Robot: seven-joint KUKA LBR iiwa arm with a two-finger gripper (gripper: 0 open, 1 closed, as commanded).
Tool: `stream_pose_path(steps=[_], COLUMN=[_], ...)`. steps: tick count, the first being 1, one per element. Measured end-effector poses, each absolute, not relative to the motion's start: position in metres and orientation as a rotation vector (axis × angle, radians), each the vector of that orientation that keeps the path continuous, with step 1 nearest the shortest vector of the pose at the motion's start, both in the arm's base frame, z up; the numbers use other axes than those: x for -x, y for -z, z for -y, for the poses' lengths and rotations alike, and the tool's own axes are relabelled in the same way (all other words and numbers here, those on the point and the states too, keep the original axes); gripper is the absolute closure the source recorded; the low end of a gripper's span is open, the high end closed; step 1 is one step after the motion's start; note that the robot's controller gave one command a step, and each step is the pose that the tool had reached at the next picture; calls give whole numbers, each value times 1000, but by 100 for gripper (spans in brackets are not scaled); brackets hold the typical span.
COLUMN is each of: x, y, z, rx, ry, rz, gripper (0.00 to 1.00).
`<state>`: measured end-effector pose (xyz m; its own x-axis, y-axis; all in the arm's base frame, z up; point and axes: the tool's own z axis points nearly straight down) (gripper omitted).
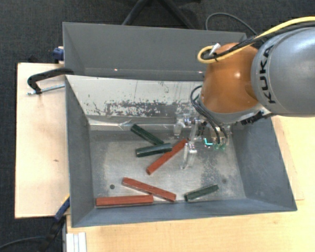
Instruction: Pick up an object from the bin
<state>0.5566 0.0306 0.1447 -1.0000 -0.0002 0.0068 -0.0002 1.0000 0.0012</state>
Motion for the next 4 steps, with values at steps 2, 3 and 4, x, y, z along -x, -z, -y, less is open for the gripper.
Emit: stream_pose_path(steps=[2,3,4], x=[-550,-550,-548], y=[-75,-75,-158], z=[-71,-71,-1], rx=[-42,-41,-61], ry=[6,6,-4], rz=[3154,3154,3156], gripper=[100,100,100])
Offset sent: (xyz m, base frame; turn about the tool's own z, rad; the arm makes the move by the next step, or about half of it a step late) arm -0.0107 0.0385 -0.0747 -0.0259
